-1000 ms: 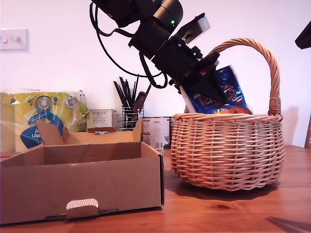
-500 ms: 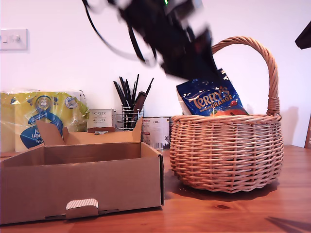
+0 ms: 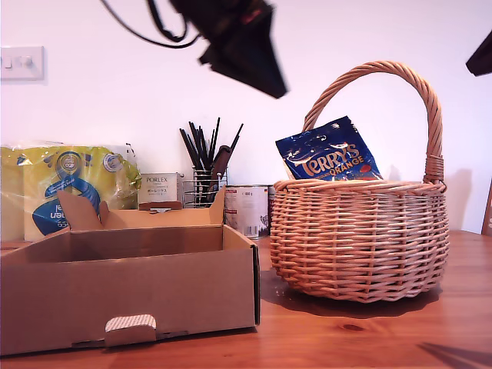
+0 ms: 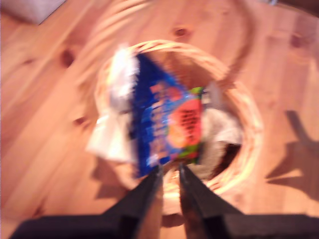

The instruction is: Move the bags of Easter eggs from the cardboard box on the left into the woven basket on the right side.

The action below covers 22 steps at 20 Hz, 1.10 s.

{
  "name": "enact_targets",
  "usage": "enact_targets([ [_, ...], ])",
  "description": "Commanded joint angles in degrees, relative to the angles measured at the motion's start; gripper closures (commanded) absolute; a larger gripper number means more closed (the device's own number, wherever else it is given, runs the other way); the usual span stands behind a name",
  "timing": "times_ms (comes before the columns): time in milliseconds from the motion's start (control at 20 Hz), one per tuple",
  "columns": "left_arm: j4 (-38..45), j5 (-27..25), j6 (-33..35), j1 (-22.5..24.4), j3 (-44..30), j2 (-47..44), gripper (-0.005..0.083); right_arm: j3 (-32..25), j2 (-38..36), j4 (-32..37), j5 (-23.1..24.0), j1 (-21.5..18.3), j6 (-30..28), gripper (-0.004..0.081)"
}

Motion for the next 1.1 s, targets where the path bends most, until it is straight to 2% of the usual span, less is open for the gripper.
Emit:
enact_targets([
  [0, 1.88, -0.24, -0.87, 0.83, -3.26, -2.23, 0.0794, 1.07, 0.87, 1.75, 0.09, 0.2, 0.98, 0.0783],
  [150, 9.64, -3.23, -3.28, 3.06, -12.63, -7.61, 0.0794, 1.05, 3.54, 5.11, 1.99, 0.2, 1.25, 0.0783],
  [400, 32.06, -9.22, -9.9, 8.98, -37.22, -22.16, 0.0794, 1.03, 5.09, 15.8, 10.84, 0.2, 6.51, 0.0783],
  [500, 38.66, -9.38, -10.84, 12.48, -45.53, -27.98, 0.0794, 1.01, 4.94, 17.88, 12.33, 0.22, 6.29, 0.0783],
  [600, 44.19, -9.33, -12.52, 15.93, -53.64, -33.86, 0.0794, 0.98, 4.74, 18.12, 13.0, 0.22, 3.58, 0.0783],
  [800, 46.99, -8.98, -13.64, 20.55, -64.54, -47.78, 0.0794, 0.96, 2.89, 17.42, 13.79, 0.2, 2.71, 0.0783],
  [1050, 38.75, -9.46, -15.56, 21.4, -69.09, -64.15, 0.0793, 0.96, -1.53, 11.06, 14.03, 0.2, 2.34, 0.0783],
])
